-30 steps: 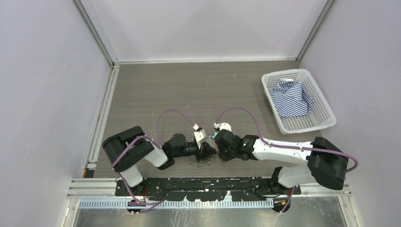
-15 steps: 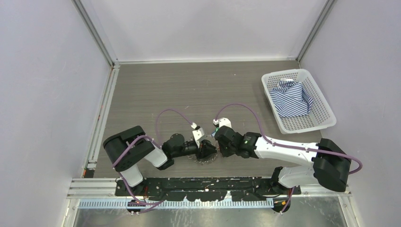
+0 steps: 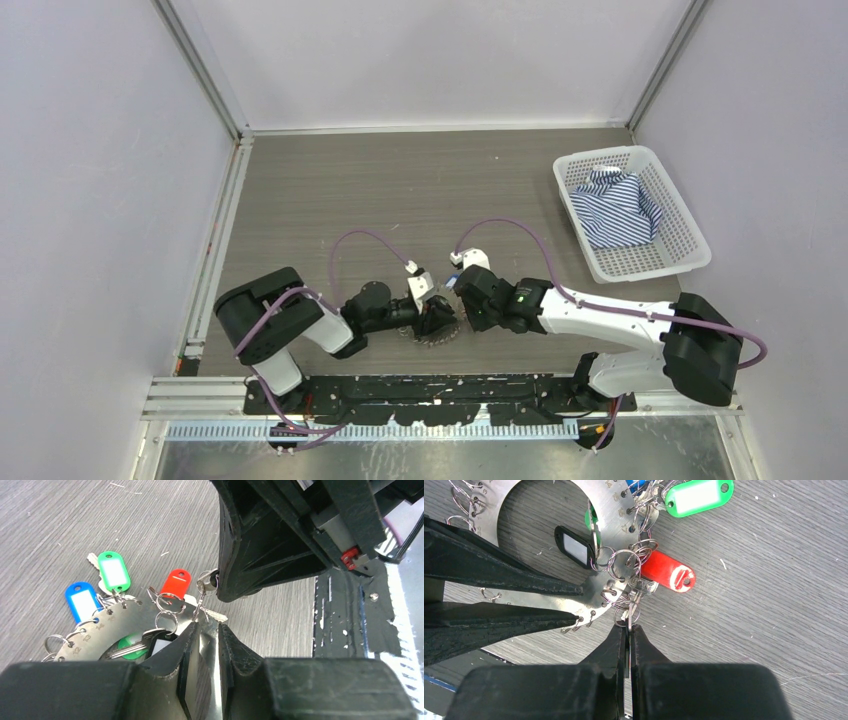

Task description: Remove the keys from the keyring

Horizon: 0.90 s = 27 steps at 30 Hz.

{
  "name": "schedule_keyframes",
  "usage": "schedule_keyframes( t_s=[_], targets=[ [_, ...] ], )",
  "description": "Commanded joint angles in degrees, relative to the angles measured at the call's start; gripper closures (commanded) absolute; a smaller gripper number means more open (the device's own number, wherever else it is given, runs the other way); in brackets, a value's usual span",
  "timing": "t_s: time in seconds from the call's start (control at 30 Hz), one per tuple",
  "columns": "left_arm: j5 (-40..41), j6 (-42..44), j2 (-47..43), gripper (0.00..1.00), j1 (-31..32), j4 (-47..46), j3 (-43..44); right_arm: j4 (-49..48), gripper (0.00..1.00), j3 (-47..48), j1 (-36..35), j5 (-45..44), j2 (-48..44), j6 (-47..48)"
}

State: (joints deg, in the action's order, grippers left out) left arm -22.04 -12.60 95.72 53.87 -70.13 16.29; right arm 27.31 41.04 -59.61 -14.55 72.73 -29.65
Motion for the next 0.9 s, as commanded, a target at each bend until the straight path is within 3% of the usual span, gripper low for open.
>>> schedule_keyframes(
  t_s=[0.0, 0.3, 0.57, 0.87],
  targets=[
    [-0.61, 7.56, -3.73, 0.78, -0.41, 4.93, 2.40, -1.55, 0.99, 2.74, 0.11, -1.60, -2.22, 1.47],
    [-6.24, 15.11, -2.70, 0.77, -1.22, 7.47, 6.29, -6.05, 0.99, 1.35, 0.13, -1.18, -2.78, 2.18],
    [-9.29, 15.25, -0.57, 0.84, -2.01, 9.60, 8.89, -6.51, 0.99, 0.69, 0.15, -1.14, -4.07, 2.16],
    [-8.42, 15.62, -0.57, 0.80, -2.01, 12.21, 9.40, -6.28, 0.99, 0.21, 0.14, -1.11, -4.58, 2.05]
  ],
)
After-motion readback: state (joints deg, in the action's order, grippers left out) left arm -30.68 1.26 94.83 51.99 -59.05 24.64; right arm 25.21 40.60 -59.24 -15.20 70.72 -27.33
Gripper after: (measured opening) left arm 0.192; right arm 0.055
